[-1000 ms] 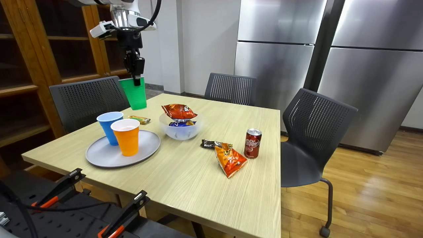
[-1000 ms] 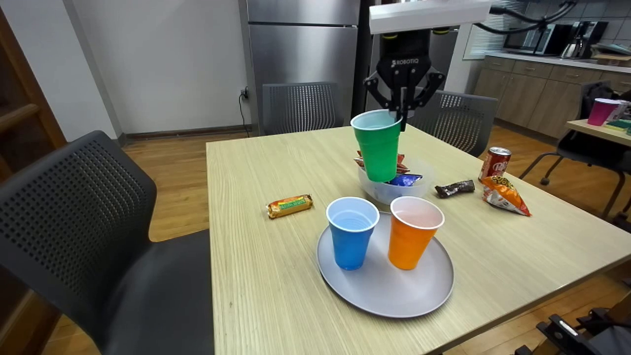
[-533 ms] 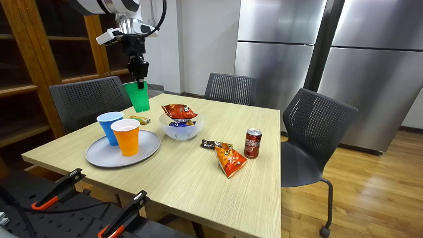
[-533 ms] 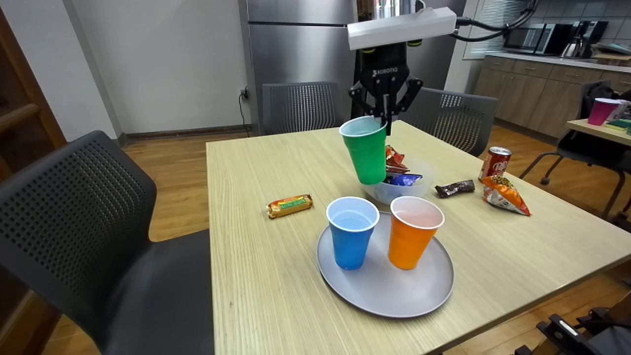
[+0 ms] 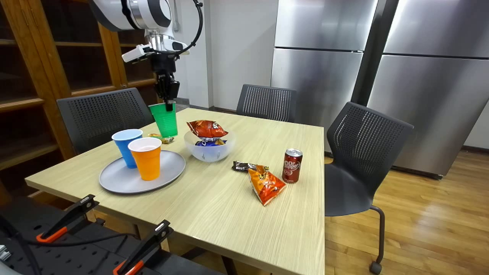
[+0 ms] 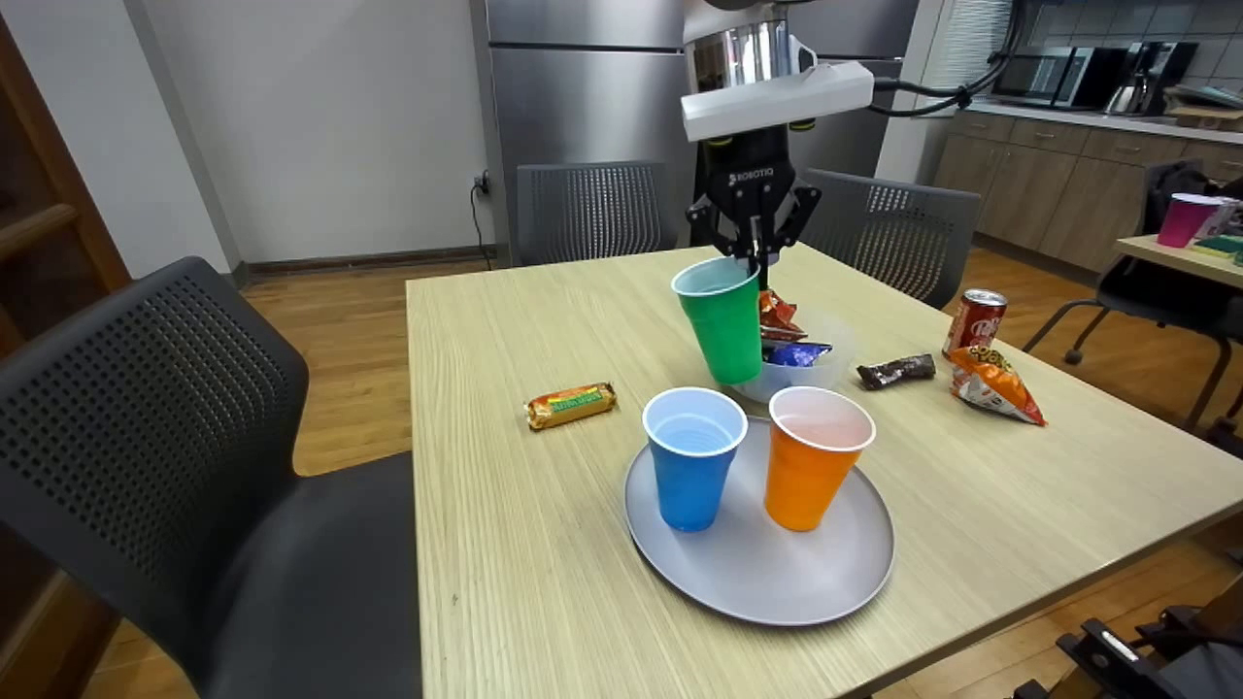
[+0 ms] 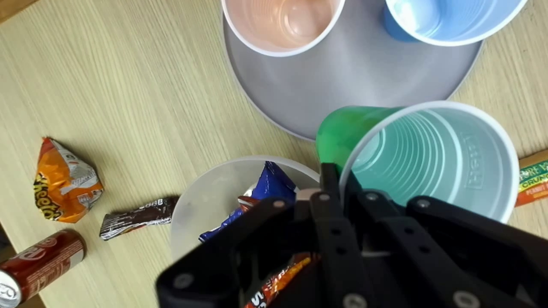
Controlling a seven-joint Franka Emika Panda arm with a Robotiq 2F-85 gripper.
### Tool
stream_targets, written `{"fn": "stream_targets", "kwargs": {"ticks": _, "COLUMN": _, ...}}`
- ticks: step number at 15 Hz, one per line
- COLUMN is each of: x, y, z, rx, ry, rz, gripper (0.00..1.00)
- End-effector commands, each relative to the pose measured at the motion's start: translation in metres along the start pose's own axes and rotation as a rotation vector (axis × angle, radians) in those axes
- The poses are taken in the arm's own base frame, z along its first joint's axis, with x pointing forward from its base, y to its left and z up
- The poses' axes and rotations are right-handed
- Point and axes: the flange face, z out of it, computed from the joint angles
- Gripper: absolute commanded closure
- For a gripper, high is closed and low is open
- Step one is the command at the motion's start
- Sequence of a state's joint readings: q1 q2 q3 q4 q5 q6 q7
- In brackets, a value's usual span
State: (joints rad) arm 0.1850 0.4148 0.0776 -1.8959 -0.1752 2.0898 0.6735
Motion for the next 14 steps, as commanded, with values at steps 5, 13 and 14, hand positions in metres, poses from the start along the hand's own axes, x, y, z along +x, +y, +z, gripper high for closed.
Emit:
{"fn": "stream_targets", "kwargs": {"ticks": 5, "x": 0.007, "y": -0.004, "z": 0.010, "rx": 0.003, "ry": -0.057, "rz": -0.049, "gripper": 0.99}}
{"fn": "stream_targets", "kwargs": {"ticks": 13, "x": 0.009, "y": 0.004, "z": 0.029, "rx": 0.059, "ry": -0.116, "rz": -0.061, "gripper": 0.99}}
{"fn": "stream_targets", "kwargs": {"ticks": 14, "x": 0.009, "y": 0.005, "z": 0.032, "rx": 0.066, "ry": -0.123, "rz": -0.062, "gripper": 0.99}}
